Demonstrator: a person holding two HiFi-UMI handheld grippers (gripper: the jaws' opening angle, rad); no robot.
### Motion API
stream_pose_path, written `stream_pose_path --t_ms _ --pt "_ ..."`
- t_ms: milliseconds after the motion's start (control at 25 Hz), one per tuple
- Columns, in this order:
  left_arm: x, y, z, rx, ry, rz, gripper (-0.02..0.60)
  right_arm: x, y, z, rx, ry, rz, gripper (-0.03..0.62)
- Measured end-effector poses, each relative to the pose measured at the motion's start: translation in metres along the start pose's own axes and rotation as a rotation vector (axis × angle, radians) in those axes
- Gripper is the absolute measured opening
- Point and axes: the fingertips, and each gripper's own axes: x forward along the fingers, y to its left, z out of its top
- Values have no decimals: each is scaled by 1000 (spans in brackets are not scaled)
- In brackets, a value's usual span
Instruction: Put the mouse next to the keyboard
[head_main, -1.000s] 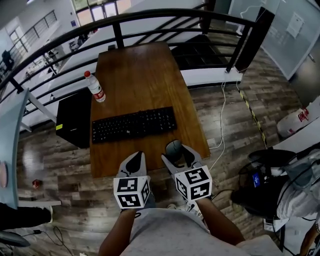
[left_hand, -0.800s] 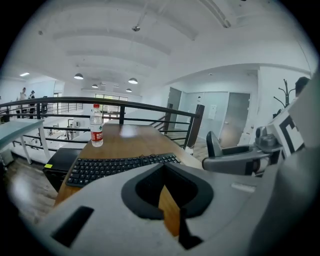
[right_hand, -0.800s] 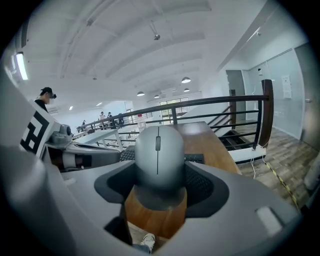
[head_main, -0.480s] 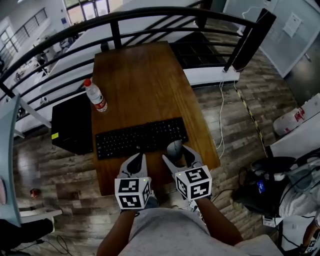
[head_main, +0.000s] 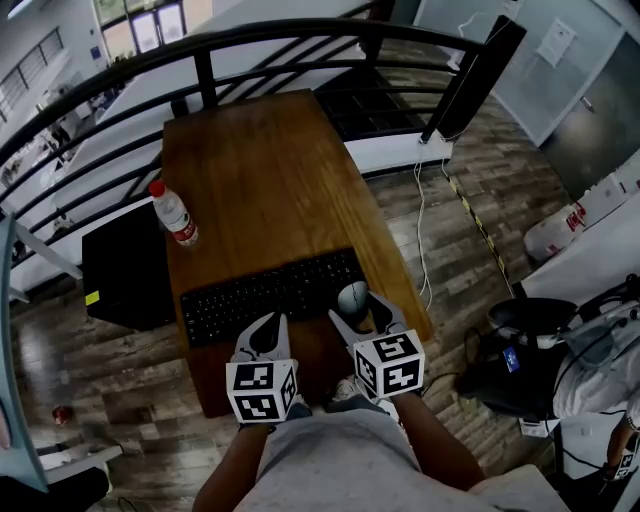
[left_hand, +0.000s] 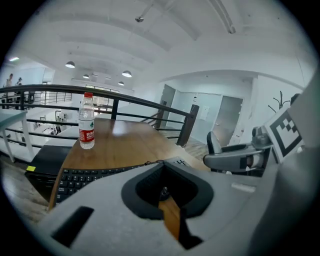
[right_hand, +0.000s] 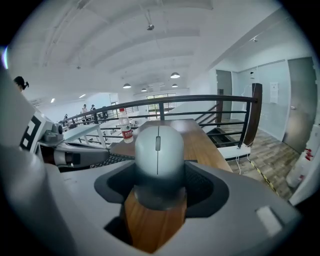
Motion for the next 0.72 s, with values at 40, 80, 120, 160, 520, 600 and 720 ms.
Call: stream_pose_path --t_ms 40,80,120,160,520,600,720 --pt "4 -1 0 2 3 -7 -6 1 -4 0 2 0 -8 302" --pt "8 -3 0 4 6 -14 -6 2 -7 1 3 1 -14 302" --pt "12 -5 0 6 10 -20 -6 2 -11 1 4 3 -20 302" --pt "15 -7 1 8 12 -24 -6 3 -15 1 4 5 -24 302" --pt "55 -14 8 5 26 19 -6 22 -65 0 9 25 -3 302" --pt "66 -18 10 5 28 35 -6 26 -78 1 6 32 7 301" --pt "79 -23 13 2 30 61 -6 33 -96 -1 4 52 22 302"
